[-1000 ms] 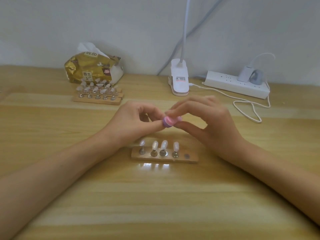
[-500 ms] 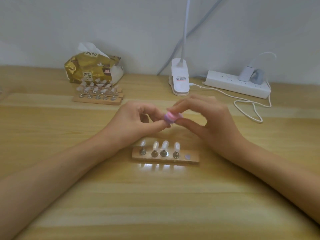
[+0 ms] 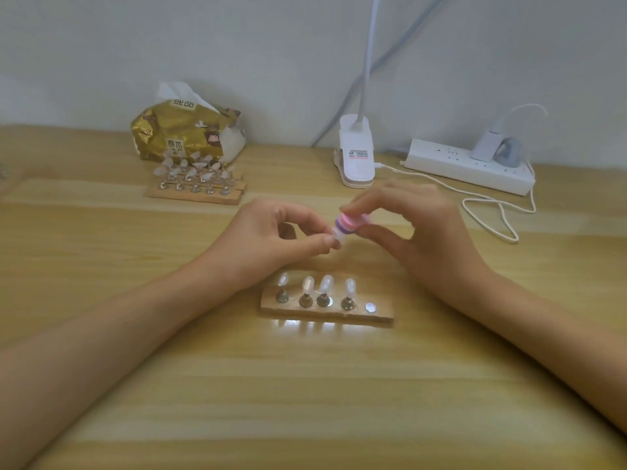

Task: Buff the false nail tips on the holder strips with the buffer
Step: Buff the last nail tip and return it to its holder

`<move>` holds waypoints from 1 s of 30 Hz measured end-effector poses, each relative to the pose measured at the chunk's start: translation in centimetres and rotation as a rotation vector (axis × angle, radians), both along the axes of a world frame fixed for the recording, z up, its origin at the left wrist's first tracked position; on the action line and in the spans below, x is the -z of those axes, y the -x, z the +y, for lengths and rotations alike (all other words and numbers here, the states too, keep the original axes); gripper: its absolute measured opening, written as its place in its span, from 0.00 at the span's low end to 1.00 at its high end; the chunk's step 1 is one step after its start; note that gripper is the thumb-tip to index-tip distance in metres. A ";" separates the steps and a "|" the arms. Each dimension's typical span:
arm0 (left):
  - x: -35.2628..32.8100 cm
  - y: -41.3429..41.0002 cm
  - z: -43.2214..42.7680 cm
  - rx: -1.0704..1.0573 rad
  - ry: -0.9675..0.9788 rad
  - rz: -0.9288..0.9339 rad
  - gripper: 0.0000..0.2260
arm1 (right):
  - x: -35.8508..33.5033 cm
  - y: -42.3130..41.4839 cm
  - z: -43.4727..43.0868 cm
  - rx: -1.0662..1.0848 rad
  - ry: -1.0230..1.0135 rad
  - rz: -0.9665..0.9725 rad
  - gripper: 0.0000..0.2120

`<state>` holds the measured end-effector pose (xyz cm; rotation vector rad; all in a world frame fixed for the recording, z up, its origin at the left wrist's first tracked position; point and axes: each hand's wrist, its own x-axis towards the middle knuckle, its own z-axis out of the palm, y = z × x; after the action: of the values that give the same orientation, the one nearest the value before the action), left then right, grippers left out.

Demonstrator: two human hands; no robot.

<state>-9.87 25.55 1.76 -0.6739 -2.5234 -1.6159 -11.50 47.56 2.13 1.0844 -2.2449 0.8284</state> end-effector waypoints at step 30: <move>-0.3 0.0 0.0 0.015 -0.034 -0.059 0.02 | -0.1 -0.2 0.2 0.019 0.029 0.005 0.05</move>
<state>-9.82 25.50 2.04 -0.6520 -2.5311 -1.7044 -11.27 47.75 2.18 1.0486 -2.2292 0.8472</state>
